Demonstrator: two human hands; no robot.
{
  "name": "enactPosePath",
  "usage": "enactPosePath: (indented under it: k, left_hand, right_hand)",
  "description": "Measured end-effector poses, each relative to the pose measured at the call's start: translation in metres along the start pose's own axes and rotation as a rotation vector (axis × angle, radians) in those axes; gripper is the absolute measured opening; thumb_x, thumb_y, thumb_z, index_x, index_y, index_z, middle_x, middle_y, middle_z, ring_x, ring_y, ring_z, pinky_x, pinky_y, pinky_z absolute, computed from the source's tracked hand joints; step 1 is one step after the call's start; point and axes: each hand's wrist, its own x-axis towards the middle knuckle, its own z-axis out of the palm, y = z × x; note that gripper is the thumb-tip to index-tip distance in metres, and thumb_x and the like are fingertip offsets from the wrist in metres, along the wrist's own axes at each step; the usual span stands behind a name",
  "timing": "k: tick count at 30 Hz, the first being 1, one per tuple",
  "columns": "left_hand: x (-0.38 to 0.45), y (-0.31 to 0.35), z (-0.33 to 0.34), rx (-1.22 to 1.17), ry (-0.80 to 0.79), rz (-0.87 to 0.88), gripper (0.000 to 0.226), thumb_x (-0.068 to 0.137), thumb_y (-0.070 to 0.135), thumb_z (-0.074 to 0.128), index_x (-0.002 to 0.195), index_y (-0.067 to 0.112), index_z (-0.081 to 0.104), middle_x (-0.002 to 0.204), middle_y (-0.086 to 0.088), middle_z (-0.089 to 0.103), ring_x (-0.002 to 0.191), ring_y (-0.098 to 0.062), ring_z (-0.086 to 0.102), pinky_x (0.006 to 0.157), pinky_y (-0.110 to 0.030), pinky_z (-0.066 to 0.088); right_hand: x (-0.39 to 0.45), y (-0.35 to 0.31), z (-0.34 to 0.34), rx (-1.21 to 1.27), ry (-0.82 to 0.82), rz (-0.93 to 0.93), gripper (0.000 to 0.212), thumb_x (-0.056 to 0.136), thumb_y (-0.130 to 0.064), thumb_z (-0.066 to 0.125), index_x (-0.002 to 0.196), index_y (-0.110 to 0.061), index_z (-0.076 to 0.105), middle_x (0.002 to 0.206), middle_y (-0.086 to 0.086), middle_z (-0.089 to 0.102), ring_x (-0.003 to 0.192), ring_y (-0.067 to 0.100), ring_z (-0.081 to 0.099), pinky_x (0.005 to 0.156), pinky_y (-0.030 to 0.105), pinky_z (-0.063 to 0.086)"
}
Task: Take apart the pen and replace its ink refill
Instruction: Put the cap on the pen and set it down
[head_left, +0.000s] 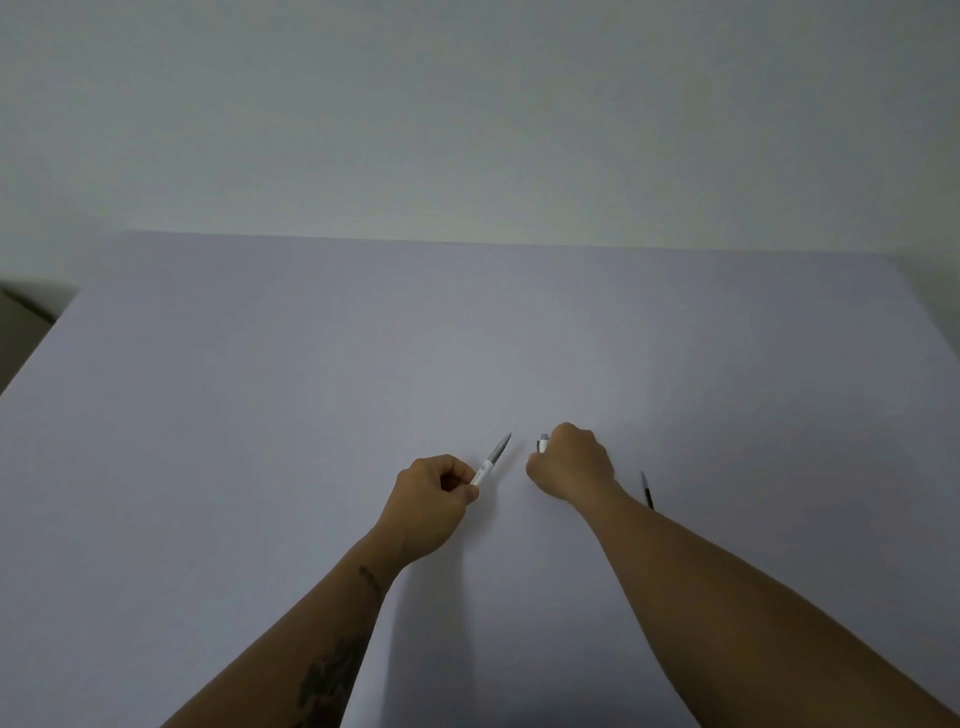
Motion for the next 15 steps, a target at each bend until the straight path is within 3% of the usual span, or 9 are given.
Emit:
enactPosePath:
  k: [4, 8, 12, 15]
  left_hand:
    - [0.000, 0.000, 0.002, -0.012, -0.008, -0.008, 0.011, 0.084, 0.020, 0.067, 0.075, 0.025, 0.068, 0.063, 0.010, 0.060, 0.051, -0.004, 0.049, 0.047, -0.013, 0.039]
    - [-0.003, 0.002, -0.001, -0.024, -0.020, -0.005, 0.009, 0.084, 0.018, 0.067, 0.077, 0.023, 0.068, 0.066, 0.008, 0.061, 0.053, -0.007, 0.049, 0.051, -0.017, 0.042]
    - [-0.006, 0.002, -0.005, -0.022, -0.031, 0.012, 0.007, 0.085, 0.017, 0.067, 0.079, 0.021, 0.069, 0.068, 0.004, 0.062, 0.056, -0.009, 0.051, 0.053, -0.019, 0.043]
    - [-0.010, 0.003, -0.009, -0.031, -0.036, 0.021, 0.007, 0.085, 0.017, 0.067, 0.080, 0.020, 0.069, 0.067, 0.004, 0.062, 0.055, -0.010, 0.050, 0.052, -0.020, 0.043]
  right_hand:
    - [0.000, -0.001, -0.006, -0.017, -0.043, 0.001, 0.016, 0.078, -0.017, 0.055, 0.065, -0.014, 0.046, 0.065, -0.001, 0.053, 0.054, 0.017, 0.049, 0.047, 0.022, 0.033]
    - [-0.004, 0.000, -0.020, 0.171, -0.027, 0.034, 0.020, 0.074, -0.022, 0.057, 0.062, -0.015, 0.042, 0.060, -0.001, 0.051, 0.051, 0.019, 0.047, 0.048, 0.023, 0.032]
    - [-0.015, -0.005, -0.040, 0.637, -0.091, 0.036, 0.004, 0.069, -0.012, 0.058, 0.068, -0.012, 0.054, 0.057, 0.001, 0.063, 0.056, 0.019, 0.052, 0.050, 0.026, 0.037]
    - [-0.023, -0.011, -0.050, 0.926, -0.086, 0.024, 0.008, 0.075, -0.001, 0.062, 0.075, -0.008, 0.060, 0.063, 0.007, 0.069, 0.054, 0.016, 0.054, 0.049, 0.026, 0.042]
